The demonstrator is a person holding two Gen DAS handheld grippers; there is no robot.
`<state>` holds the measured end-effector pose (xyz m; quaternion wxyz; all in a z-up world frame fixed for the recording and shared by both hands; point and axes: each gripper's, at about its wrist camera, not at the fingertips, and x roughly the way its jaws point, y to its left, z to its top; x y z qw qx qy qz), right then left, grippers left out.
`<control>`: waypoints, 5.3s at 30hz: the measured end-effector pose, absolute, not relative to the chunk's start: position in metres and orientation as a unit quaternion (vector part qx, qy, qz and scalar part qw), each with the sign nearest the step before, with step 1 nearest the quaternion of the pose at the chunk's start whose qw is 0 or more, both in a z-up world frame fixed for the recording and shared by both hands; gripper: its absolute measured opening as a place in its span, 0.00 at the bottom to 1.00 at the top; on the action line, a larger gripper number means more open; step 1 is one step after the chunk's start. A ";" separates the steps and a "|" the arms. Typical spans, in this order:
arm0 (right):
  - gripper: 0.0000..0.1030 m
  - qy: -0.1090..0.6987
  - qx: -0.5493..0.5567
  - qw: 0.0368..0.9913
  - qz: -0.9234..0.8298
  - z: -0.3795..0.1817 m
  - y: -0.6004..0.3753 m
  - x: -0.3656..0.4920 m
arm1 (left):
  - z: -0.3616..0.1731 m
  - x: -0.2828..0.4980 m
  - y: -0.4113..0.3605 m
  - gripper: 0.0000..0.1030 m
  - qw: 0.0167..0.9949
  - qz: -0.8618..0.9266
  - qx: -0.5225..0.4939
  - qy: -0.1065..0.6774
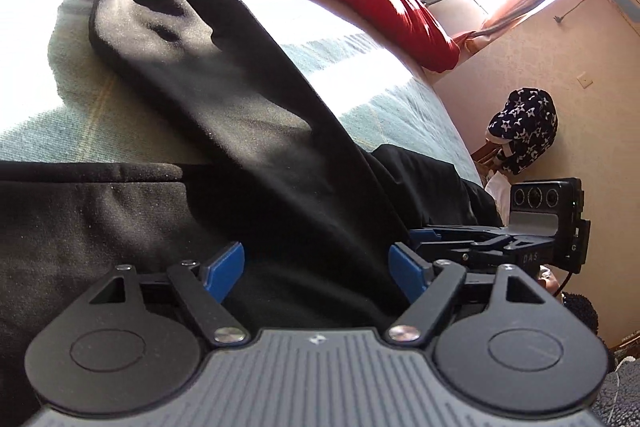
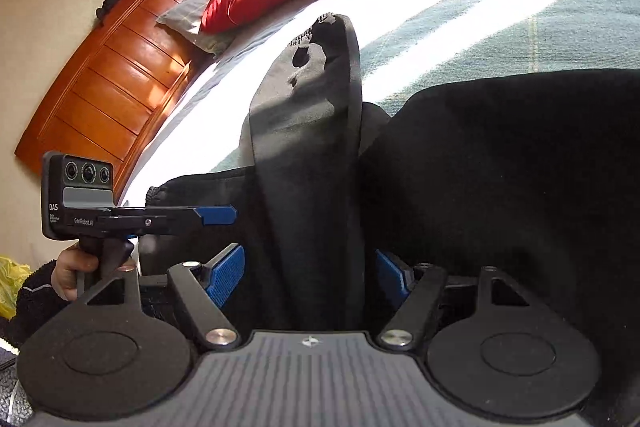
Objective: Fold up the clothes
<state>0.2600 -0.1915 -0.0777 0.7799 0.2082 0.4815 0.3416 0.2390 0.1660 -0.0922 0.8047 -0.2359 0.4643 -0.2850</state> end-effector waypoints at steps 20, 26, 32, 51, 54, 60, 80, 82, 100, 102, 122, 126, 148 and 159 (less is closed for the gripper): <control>0.81 0.464 0.176 0.736 0.460 -0.034 -0.095 0.246 | -0.076 0.234 0.237 0.79 0.832 -0.260 -0.288 0.396; 0.85 0.536 0.107 0.699 0.460 -0.074 -0.059 0.222 | -0.077 0.231 0.240 0.79 0.838 -0.249 -0.289 0.389; 0.84 0.517 0.152 0.729 0.422 -0.056 -0.088 0.227 | -0.075 0.231 0.236 0.80 0.844 -0.249 -0.273 0.389; 0.87 0.447 0.084 0.847 0.274 -0.013 -0.204 0.209 | -0.049 0.277 0.127 0.80 0.818 -0.353 -0.241 0.385; 0.87 0.438 0.075 0.851 0.281 -0.019 -0.230 0.220 | -0.046 0.287 0.104 0.80 0.824 -0.340 -0.230 0.391; 0.91 0.425 0.081 0.856 0.284 -0.031 -0.270 0.256 | -0.049 0.323 0.059 0.80 0.803 -0.357 -0.234 0.417; 1.00 0.407 0.143 0.844 0.318 -0.090 -0.298 0.223 | -0.106 0.389 -0.040 0.80 0.658 -0.488 -0.153 0.553; 1.00 0.408 0.147 0.842 0.320 -0.089 -0.298 0.224 | -0.112 0.392 -0.045 0.80 0.640 -0.499 -0.152 0.564; 1.00 0.423 0.133 0.844 0.302 -0.081 -0.283 0.228 | -0.126 0.446 -0.077 0.83 0.574 -0.549 -0.318 0.518; 1.00 0.423 0.134 0.843 0.304 -0.081 -0.283 0.227 | -0.120 0.448 -0.066 0.83 0.579 -0.552 -0.330 0.501; 1.00 0.421 0.151 0.839 0.309 -0.084 -0.296 0.235 | -0.120 0.387 -0.058 0.83 0.575 -0.582 -0.156 0.553; 1.00 0.422 0.151 0.839 0.309 -0.085 -0.297 0.236 | -0.131 0.400 -0.056 0.83 0.585 -0.564 -0.171 0.557; 1.00 0.368 0.074 0.899 0.225 -0.042 -0.295 0.262 | -0.135 0.445 -0.059 0.83 0.576 -0.558 -0.341 0.490; 1.00 0.403 0.101 0.889 0.191 -0.066 -0.310 0.262 | -0.095 0.396 -0.015 0.83 0.711 -0.516 -0.236 0.415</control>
